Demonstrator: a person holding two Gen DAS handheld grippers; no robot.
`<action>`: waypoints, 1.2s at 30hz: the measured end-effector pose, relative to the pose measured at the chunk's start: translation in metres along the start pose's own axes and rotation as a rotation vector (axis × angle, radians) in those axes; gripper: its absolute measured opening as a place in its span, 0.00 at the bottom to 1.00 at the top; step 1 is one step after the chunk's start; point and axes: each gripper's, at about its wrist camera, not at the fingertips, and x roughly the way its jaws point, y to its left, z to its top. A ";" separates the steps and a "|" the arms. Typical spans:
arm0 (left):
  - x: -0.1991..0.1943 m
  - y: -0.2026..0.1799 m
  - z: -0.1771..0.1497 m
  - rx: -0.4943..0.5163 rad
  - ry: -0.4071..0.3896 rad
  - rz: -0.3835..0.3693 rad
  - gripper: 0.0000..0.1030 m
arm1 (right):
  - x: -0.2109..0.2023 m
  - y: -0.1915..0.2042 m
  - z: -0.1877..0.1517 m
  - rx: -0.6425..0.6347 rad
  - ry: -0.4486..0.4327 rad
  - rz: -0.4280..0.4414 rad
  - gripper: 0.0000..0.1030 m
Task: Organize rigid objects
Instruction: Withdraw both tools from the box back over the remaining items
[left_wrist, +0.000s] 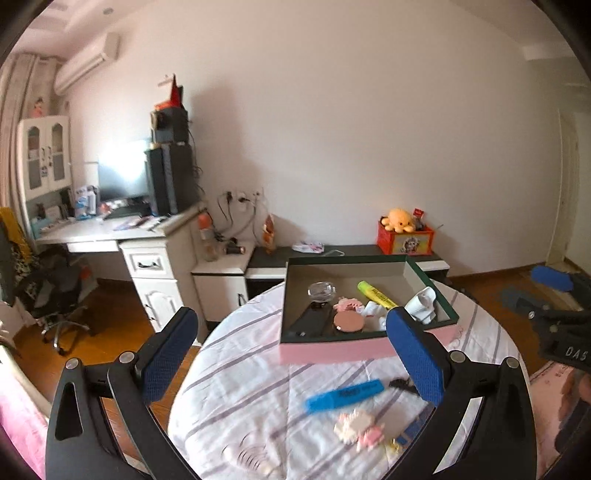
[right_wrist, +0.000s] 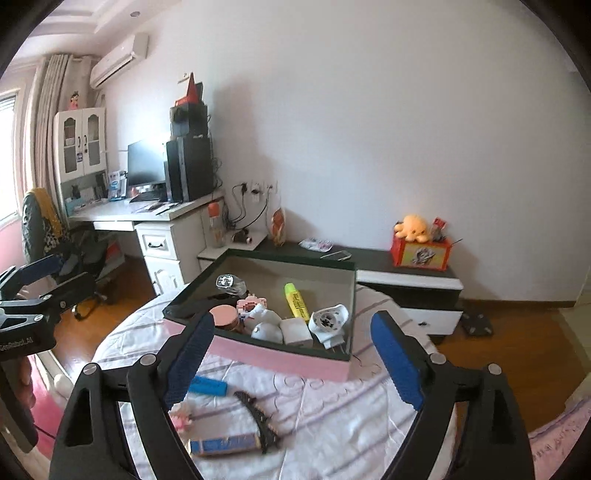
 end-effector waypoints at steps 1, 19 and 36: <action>-0.009 0.001 -0.003 -0.001 -0.008 0.006 1.00 | -0.008 0.003 -0.001 -0.007 -0.009 -0.003 0.86; -0.116 -0.004 -0.010 0.068 -0.121 -0.050 1.00 | -0.108 0.038 -0.024 -0.035 -0.100 -0.091 0.86; -0.111 -0.016 -0.020 0.096 -0.069 -0.071 1.00 | -0.115 0.034 -0.036 -0.030 -0.080 -0.115 0.86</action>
